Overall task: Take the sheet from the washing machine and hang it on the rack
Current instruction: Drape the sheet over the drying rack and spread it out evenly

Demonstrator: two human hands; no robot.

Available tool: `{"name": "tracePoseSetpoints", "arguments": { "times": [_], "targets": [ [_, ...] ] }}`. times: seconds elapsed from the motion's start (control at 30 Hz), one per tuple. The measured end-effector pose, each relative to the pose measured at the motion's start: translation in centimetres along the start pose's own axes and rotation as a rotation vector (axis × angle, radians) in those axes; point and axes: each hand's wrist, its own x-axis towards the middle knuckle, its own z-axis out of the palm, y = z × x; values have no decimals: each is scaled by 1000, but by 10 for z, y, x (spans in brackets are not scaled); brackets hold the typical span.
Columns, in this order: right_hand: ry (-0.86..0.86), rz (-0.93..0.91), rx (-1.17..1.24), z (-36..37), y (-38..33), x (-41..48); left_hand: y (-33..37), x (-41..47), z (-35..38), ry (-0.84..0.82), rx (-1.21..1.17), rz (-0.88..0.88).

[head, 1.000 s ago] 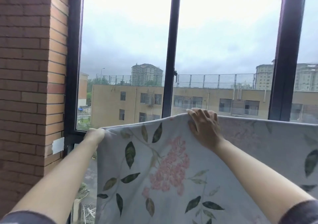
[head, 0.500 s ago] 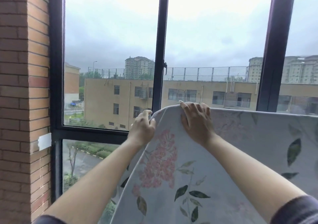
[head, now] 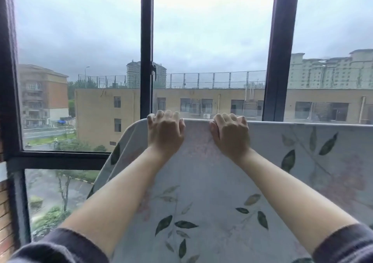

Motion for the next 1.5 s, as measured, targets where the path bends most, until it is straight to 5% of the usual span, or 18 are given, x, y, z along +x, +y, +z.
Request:
{"name": "tracePoseSetpoints", "arguments": {
  "times": [0.7, 0.9, 1.5],
  "targets": [
    [-167, 147, -73, -75, 405, -84, 409, 33, 87, -10, 3, 223],
    [-152, 174, -76, -89, 507, -105, 526, 46, 116, 60, -37, 321],
    [-122, 248, -48, -141, 845, -176, 869, 66, 168, -65, -38, 426]
  ]
}}
